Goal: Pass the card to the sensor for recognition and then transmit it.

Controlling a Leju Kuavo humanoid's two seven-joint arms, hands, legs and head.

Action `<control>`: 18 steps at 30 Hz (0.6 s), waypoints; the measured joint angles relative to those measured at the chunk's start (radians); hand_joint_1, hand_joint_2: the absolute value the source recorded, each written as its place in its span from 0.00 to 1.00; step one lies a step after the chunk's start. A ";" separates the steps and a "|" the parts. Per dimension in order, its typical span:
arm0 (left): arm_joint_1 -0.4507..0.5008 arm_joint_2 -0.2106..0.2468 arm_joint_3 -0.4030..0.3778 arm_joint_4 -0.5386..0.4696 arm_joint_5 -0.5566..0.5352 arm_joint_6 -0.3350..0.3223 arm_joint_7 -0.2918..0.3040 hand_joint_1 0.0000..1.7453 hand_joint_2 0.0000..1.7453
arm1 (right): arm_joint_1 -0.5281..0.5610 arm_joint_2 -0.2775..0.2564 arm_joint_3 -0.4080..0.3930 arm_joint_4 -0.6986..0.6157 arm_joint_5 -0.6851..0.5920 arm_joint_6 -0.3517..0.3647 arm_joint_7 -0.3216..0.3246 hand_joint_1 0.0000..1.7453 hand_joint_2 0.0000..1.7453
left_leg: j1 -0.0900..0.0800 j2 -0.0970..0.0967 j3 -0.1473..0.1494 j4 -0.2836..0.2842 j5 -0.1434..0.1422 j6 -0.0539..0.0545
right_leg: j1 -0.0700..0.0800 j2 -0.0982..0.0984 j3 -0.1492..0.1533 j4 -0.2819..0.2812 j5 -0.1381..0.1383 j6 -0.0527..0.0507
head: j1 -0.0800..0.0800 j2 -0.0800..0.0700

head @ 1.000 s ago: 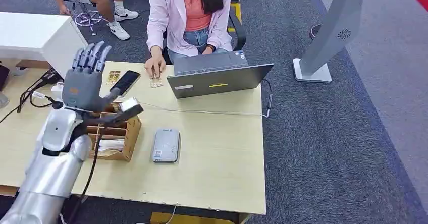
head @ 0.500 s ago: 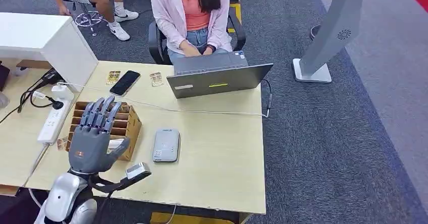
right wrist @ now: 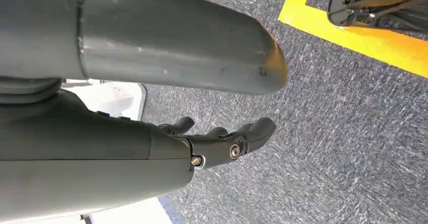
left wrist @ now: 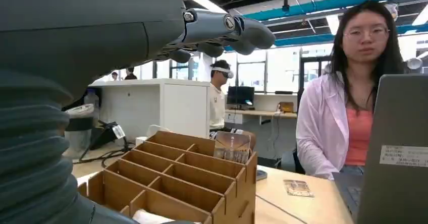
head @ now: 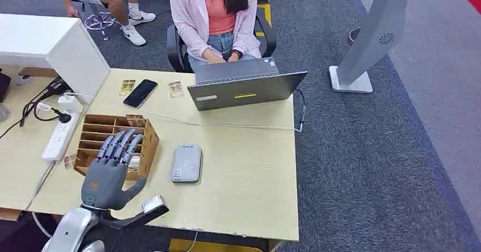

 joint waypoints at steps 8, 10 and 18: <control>-0.004 0.002 0.000 0.022 0.010 -0.067 0.030 0.00 1.00 | 0.000 0.000 0.000 0.000 0.004 0.002 0.000 0.00 0.00 | 0.000 0.000 0.000 0.000 0.000 0.000 | 0.000 0.000 0.000 0.000 0.000 0.000 | 0.000 0.000; -0.010 0.003 0.000 0.036 0.015 -0.085 0.031 0.00 1.00 | 0.000 0.000 0.000 0.000 0.005 0.002 0.001 0.00 0.00 | 0.000 0.000 0.000 0.000 0.000 0.000 | 0.000 0.000 0.000 0.000 0.000 0.000 | 0.000 0.000; -0.023 0.010 0.000 0.077 0.017 -0.120 0.069 0.00 1.00 | 0.000 0.000 0.000 0.000 0.013 0.006 0.001 0.00 0.00 | 0.000 0.000 0.000 0.000 0.000 0.000 | 0.000 0.000 0.000 0.000 0.000 0.000 | 0.000 0.000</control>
